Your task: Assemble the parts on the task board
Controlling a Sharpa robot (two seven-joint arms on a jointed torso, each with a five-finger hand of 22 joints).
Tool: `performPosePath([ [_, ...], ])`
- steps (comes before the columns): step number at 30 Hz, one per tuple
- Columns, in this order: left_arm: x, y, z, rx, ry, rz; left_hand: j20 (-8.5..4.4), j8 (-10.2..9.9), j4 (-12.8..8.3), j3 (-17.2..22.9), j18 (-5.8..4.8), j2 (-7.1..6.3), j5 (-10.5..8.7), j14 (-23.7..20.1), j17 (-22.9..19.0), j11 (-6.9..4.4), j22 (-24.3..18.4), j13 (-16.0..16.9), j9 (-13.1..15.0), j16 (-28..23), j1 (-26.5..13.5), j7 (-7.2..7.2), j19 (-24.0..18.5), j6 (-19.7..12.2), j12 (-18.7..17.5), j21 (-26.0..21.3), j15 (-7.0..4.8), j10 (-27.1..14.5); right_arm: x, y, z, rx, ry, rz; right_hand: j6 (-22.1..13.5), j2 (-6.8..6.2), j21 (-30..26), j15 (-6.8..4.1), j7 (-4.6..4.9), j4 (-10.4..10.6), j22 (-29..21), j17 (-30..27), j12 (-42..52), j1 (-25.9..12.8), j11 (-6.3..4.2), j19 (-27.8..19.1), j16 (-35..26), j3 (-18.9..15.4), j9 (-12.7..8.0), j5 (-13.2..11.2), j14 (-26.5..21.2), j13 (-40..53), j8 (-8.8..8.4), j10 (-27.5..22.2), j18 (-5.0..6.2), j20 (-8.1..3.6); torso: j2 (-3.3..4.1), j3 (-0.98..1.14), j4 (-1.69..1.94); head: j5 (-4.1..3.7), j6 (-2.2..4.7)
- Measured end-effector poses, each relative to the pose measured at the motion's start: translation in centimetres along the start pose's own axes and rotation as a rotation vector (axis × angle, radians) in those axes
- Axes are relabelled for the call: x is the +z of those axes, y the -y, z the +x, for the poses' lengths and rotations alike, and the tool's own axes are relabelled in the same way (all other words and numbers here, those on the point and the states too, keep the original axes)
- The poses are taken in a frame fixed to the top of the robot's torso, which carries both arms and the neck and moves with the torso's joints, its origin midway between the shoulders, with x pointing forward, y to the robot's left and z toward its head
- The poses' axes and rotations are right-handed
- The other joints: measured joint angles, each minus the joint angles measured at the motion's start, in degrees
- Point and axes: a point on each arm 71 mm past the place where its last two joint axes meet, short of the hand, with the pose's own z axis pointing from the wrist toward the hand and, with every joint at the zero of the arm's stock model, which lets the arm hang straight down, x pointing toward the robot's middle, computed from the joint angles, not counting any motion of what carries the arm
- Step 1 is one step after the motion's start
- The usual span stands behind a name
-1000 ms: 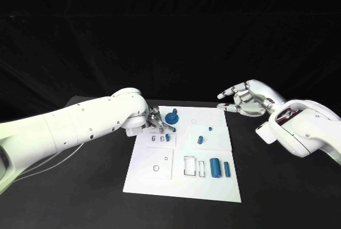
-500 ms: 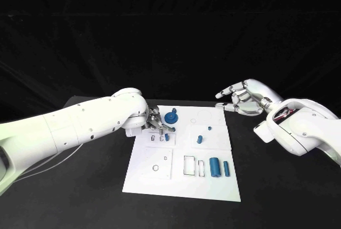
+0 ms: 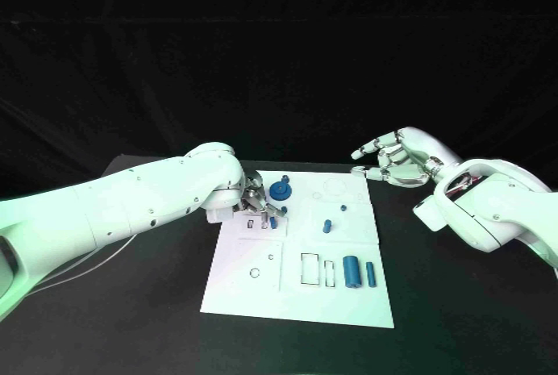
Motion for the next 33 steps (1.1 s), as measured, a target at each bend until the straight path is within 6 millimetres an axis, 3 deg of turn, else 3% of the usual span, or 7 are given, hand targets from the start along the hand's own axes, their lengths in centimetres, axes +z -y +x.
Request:
performPosePath([
  [4,0.03,0.14,0.09,0.004,-0.005,0.002,0.0,0.4,0.0,0.0,0.0,0.59,0.0,0.0,0.0,0.0,0.0,0.0,0.5,0.0,0.9,0.0,0.0,-0.4,0.0,0.0,0.0,0.0,0.03,-0.01,0.02,0.0,0.0,0.0,0.0,0.0,0.0,0.0,0.0,0.0,0.0,0.0,0.0,0.0,0.0,0.0,0.0,0.0,0.0,0.0,0.0,0.0,0.0,0.0,0.0,0.0,0.0,-0.02,0.04,-0.08,-0.05],
  [16,0.05,0.28,0.27,0.017,-0.021,0.003,0.0,0.7,0.0,0.0,0.0,0.69,0.0,0.0,0.0,0.2,0.0,0.0,1.1,0.0,1.9,0.02,0.0,-0.8,0.0,0.0,0.0,-0.2,0.17,-0.02,0.1,0.0,-0.002,0.0,0.0,0.0,-0.1,0.0,0.0,0.0,0.0,0.0,0.0,0.0,0.0,0.0,0.0,0.0,0.0,0.1,0.0,0.0,0.0,0.0,0.0,0.0,0.01,-0.02,0.15,-0.21,-0.06],
  [33,0.06,0.54,0.41,0.013,-0.031,0.01,0.0,1.7,-2.7,4.3,0.0,3.36,-0.01,0.1,0.0,-0.1,0.0,-0.2,2.7,0.0,8.9,-0.3,0.0,-1.9,-0.4,0.2,-0.14,-0.5,0.34,0.02,0.23,-0.001,-0.006,0.002,0.0,0.0,-0.2,0.0,0.0,0.0,0.0,0.0,0.0,0.0,0.0,0.0,0.0,0.0,0.0,0.2,0.0,0.0,0.0,0.0,0.0,0.0,0.12,-0.01,0.23,-0.25,-0.08],
])
